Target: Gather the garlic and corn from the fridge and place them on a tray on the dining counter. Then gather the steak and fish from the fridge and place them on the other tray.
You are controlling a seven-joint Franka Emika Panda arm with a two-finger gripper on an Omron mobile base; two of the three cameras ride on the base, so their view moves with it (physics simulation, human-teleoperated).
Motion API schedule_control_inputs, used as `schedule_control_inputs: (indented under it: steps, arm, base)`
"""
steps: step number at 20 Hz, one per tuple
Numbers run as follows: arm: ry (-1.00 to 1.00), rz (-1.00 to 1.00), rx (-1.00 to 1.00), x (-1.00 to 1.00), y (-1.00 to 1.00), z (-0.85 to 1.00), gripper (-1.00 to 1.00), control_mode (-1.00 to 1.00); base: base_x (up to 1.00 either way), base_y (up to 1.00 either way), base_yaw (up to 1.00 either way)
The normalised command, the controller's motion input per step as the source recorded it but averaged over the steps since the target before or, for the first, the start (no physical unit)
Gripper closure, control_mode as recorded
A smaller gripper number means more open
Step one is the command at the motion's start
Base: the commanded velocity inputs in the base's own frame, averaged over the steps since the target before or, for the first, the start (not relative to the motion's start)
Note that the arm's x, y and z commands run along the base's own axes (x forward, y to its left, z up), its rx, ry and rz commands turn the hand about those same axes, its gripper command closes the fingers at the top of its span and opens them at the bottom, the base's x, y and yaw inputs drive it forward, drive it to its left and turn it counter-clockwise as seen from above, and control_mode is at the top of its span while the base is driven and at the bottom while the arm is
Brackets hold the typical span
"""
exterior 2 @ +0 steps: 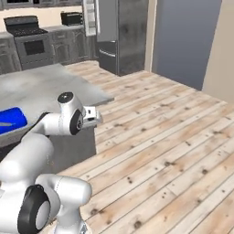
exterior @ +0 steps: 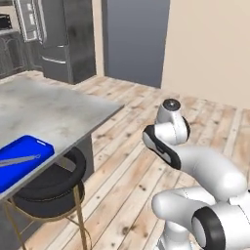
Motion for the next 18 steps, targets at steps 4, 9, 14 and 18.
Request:
schedule_control_inputs:
  steps: [4, 9, 14, 18]
  arm:
    - [0.0, 0.0, 0.0, 0.0, 0.0, 0.0, -1.0, 1.0]
    - [0.0, 0.0, 0.0, 0.0, 0.0, 0.0, -1.0, 1.0]
    - [0.0, 0.0, 0.0, 0.0, 0.0, 0.0, -1.0, 1.0]
    - [0.0, 0.0, 0.0, 0.0, 0.0, 0.0, -1.0, 1.0]
  base:
    - [0.92, -0.46, -0.26]
    - [0.96, -0.72, -0.14]
    - [1.0, -0.6, 0.0]
    - [1.0, -0.41, 0.12]
